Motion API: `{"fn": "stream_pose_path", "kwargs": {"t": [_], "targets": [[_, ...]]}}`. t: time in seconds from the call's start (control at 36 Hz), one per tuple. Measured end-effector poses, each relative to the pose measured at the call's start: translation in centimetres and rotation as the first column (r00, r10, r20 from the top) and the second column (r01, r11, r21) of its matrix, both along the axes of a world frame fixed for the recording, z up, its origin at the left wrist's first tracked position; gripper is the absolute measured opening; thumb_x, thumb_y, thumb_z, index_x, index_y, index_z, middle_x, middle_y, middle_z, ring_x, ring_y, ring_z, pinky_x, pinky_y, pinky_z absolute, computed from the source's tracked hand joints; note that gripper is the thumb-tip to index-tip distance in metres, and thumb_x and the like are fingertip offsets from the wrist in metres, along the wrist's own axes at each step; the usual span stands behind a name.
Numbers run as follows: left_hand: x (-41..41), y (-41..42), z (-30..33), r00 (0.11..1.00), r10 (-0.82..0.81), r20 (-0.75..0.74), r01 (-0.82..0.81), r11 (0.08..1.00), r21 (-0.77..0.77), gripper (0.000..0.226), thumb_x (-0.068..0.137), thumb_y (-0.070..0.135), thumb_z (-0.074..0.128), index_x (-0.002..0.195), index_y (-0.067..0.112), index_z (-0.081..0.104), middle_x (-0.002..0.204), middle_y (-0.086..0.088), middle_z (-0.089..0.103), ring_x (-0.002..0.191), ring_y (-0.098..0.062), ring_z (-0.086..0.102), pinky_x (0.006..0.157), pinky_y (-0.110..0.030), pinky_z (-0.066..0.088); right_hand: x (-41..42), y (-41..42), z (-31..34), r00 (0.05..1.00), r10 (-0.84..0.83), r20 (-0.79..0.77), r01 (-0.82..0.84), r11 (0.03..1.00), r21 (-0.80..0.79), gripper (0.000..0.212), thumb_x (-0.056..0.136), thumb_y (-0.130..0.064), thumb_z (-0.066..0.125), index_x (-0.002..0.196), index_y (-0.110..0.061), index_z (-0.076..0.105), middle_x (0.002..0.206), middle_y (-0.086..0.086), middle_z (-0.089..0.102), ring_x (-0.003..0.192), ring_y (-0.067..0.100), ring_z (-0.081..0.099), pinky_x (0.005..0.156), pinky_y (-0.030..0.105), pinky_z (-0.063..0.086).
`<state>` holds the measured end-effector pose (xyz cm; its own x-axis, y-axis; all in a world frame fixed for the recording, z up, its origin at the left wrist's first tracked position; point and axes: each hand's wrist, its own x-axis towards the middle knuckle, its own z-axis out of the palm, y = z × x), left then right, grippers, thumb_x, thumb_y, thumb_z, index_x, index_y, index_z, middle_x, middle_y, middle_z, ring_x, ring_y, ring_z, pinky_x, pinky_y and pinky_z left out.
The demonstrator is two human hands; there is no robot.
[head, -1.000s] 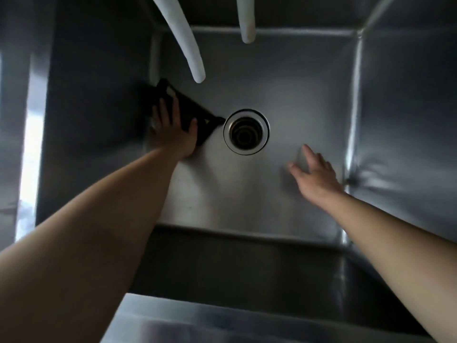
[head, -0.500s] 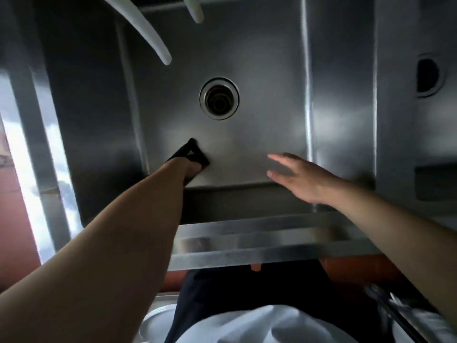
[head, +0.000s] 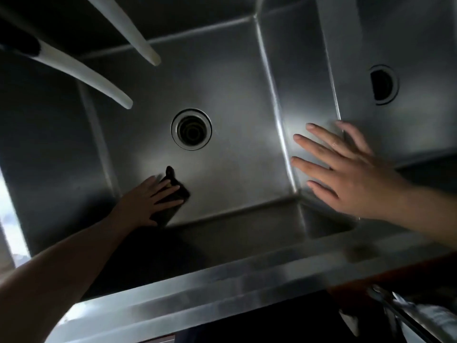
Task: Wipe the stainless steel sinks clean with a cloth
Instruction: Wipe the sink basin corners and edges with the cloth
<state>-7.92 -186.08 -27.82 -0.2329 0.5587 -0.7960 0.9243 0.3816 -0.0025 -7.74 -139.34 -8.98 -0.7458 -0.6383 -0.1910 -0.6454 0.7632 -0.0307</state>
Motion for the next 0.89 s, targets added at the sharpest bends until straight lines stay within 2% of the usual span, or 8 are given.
{"fn": "stream_pose_path", "kwargs": {"t": [0.14,0.25,0.31,0.47,0.61,0.69,0.81,0.89], "targets": [[0.0,-1.6,-2.0,1.000,0.009,0.020,-0.010,0.998,0.063,0.092,0.089,0.077,0.024,0.136,0.041,-0.045,0.150,-0.002,-0.044,0.135,-0.036,-0.045,0.107,-0.057,-0.032,-0.5,1.4,-0.9,0.999,-0.027,-0.025,0.023,0.990,-0.138,0.038,0.091,-0.028,0.053,0.122,-0.011,0.069,0.149,0.011,0.049,0.144,0.032,0.036,0.113,0.062,0.025],[0.5,-0.3,-2.2,0.975,0.223,-0.008,-0.207,0.917,0.340,0.083,0.084,0.074,0.032,0.156,0.035,0.018,0.163,-0.014,0.018,0.152,-0.034,-0.002,0.121,-0.058,0.009,-0.3,1.4,-1.3,0.998,-0.044,-0.046,0.033,0.974,-0.225,0.037,0.089,-0.025,0.054,0.117,-0.010,0.071,0.145,0.008,0.053,0.142,0.029,0.040,0.113,0.061,0.025],[1.2,1.6,-2.6,0.935,0.355,-0.004,-0.318,0.842,0.436,0.085,0.084,0.072,0.033,0.155,0.026,0.022,0.159,-0.019,0.027,0.151,-0.036,0.002,0.121,-0.054,0.008,-0.3,1.4,-1.3,0.998,-0.045,-0.049,0.032,0.972,-0.234,0.034,0.089,-0.024,0.053,0.112,-0.009,0.073,0.142,0.007,0.057,0.140,0.028,0.044,0.112,0.062,0.026],[1.7,13.4,-4.2,0.900,0.435,0.021,-0.382,0.766,0.517,0.088,0.085,0.074,0.038,0.156,0.025,0.024,0.162,-0.020,0.019,0.149,-0.044,0.015,0.118,-0.058,0.020,-0.3,1.4,-1.0,0.999,-0.044,-0.024,0.037,0.972,-0.234,0.033,0.088,-0.021,0.052,0.110,-0.008,0.073,0.142,0.009,0.056,0.138,0.029,0.047,0.112,0.062,0.027],[0.7,25.3,-4.3,0.886,0.461,0.056,-0.420,0.744,0.519,0.097,0.079,0.073,0.054,0.157,0.028,0.018,0.165,-0.015,0.012,0.151,-0.041,0.008,0.120,-0.059,0.010,-0.2,1.6,-1.2,0.999,-0.036,-0.001,0.035,0.975,-0.218,0.036,0.086,-0.020,0.051,0.112,-0.006,0.072,0.144,0.011,0.054,0.138,0.029,0.046,0.112,0.063,0.027],[0.3,30.3,-4.3,0.809,0.587,0.046,-0.545,0.718,0.433,0.099,0.085,0.074,0.044,0.157,0.028,-0.005,0.166,-0.013,-0.008,0.150,-0.040,-0.012,0.119,-0.061,-0.001,0.0,1.6,-1.2,1.000,-0.024,0.006,0.024,0.983,-0.183,0.038,0.086,-0.021,0.049,0.113,-0.007,0.072,0.146,0.011,0.052,0.141,0.028,0.042,0.114,0.063,0.023],[-1.3,31.4,-4.3,0.793,0.610,0.011,-0.556,0.716,0.423,0.096,0.088,0.076,0.027,0.148,0.030,-0.031,0.165,-0.008,-0.016,0.150,-0.035,-0.017,0.115,-0.066,0.001,-0.1,1.6,-1.0,0.999,-0.006,0.041,0.012,0.991,-0.132,0.042,0.086,-0.023,0.047,0.116,-0.008,0.072,0.145,0.011,0.053,0.141,0.029,0.042,0.115,0.064,0.019],[-3.7,30.5,-4.2,0.774,0.632,0.024,-0.577,0.690,0.437,0.089,0.089,0.075,0.028,0.154,0.034,-0.016,0.166,-0.005,-0.011,0.152,-0.031,-0.011,0.114,-0.069,0.000,-0.2,1.7,-1.0,0.998,0.009,0.062,-0.003,0.994,-0.105,0.044,0.085,-0.025,0.046,0.117,-0.008,0.071,0.143,0.011,0.056,0.140,0.030,0.044,0.114,0.066,0.019]]}}
